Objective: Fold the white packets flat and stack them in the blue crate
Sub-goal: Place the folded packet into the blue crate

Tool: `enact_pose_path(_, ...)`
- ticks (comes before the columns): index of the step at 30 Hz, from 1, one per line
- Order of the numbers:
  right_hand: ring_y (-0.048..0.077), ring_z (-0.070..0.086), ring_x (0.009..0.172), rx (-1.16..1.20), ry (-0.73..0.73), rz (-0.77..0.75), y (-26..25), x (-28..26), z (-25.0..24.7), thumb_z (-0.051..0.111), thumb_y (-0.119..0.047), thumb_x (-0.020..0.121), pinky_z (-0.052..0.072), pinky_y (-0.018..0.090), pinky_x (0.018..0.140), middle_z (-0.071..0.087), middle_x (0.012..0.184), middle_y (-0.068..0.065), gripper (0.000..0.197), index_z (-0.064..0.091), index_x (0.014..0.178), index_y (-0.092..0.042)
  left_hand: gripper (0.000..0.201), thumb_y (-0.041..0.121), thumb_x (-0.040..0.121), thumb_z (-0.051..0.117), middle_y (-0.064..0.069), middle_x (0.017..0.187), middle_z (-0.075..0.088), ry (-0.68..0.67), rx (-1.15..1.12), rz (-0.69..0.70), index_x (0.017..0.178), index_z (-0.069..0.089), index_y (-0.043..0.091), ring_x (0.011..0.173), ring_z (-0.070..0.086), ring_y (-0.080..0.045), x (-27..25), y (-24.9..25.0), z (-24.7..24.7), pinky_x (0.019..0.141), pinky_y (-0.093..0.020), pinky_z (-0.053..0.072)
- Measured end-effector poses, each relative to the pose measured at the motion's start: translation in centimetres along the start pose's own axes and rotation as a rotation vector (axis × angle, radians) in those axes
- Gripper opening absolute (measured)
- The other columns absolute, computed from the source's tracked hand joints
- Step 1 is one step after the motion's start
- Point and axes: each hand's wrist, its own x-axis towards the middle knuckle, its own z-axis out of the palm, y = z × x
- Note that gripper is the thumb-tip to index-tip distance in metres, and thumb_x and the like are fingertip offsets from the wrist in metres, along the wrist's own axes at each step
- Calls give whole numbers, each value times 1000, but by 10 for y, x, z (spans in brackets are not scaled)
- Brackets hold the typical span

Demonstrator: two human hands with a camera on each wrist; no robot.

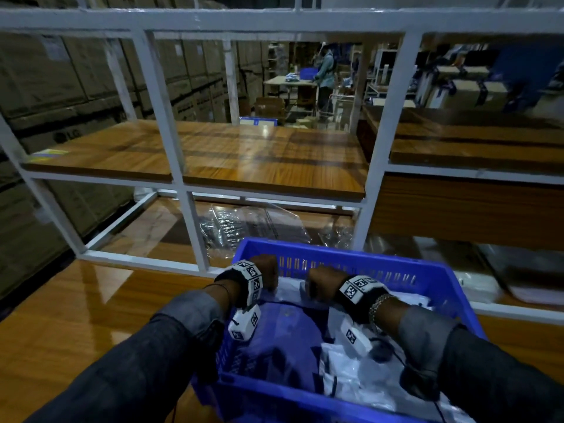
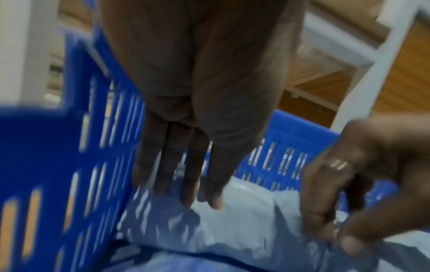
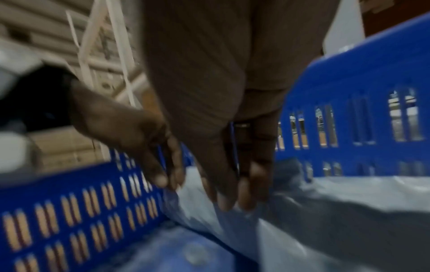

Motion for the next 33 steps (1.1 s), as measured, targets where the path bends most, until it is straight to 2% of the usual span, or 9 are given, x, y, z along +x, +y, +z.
enact_pose_path(4, 34, 68, 99, 30, -55, 72, 8, 10, 13, 66, -8, 84, 54, 34, 86, 69, 109, 23, 20, 74, 101, -1, 22, 15, 74, 78, -6, 105, 77, -100, -45, 19, 96, 80, 16, 101, 72, -24, 3, -5, 3, 84, -31, 57)
enact_pose_path(6, 31, 68, 87, 31, -59, 97, 12, 16, 17, 68, -8, 81, 53, 33, 76, 68, 93, 20, 8, 71, 85, -2, 27, 8, 76, 75, -4, 107, 77, -123, -77, 26, 100, 81, 19, 102, 71, -20, 2, -8, 4, 80, -22, 50)
enact_pose_path(9, 25, 62, 76, 83, -63, 129, 12, 21, 18, 70, -10, 81, 44, 28, 66, 61, 82, 16, 9, 66, 77, -3, 30, 4, 79, 73, -5, 109, 76, -135, -94, 26, 103, 80, 20, 105, 69, -21, 5, -12, 6, 80, -22, 48)
enact_pose_path(15, 18, 68, 75, 266, -14, 81, 13, 10, 11, 65, 2, 81, 56, 28, 72, 73, 84, 9, 15, 77, 88, -3, 24, 21, 78, 74, -9, 106, 76, -33, -76, 26, 100, 78, 13, 98, 71, -29, -4, -1, 3, 87, -40, 58)
enact_pose_path(18, -1, 63, 59, 277, 40, -18, 12, -2, -10, 56, 9, 83, 48, 14, 55, 72, 76, 2, 31, 80, 91, -8, 26, 31, 67, 73, -4, 91, 78, -63, -162, 77, 86, 81, 15, 87, 73, -22, -14, 3, -12, 83, -41, 59)
enact_pose_path(22, 13, 67, 83, 249, 155, -85, 12, -15, -35, 74, -11, 88, 45, 24, 69, 76, 93, 6, 4, 77, 90, -10, 18, 29, 75, 80, -5, 88, 79, -6, -266, 130, 85, 82, 14, 78, 73, -16, -41, 16, -43, 73, -32, 58)
enact_pose_path(26, 10, 71, 74, 384, 258, -181, 15, -33, -57, 76, -20, 90, 58, 31, 74, 77, 82, 2, 12, 81, 90, -9, 9, 13, 89, 76, -9, 85, 78, 21, -454, 138, 93, 80, 6, 74, 75, -22, -68, 27, -64, 56, -25, 56)
enact_pose_path(29, 21, 74, 72, 527, 293, -222, 13, -59, -71, 76, -19, 91, 63, 35, 66, 77, 80, 8, 15, 80, 92, -5, 13, 11, 88, 76, -10, 88, 78, 87, -672, 129, 99, 77, 2, 81, 76, -27, -101, 40, -77, 66, -33, 62)
enact_pose_path(33, 25, 75, 84, 699, 324, -162, 9, -113, -89, 75, -21, 91, 63, 38, 70, 77, 88, 11, 21, 76, 99, -1, 17, 14, 89, 77, -13, 90, 78, 156, -881, 183, 97, 75, 0, 82, 75, -30, -140, 63, -92, 76, -44, 59)
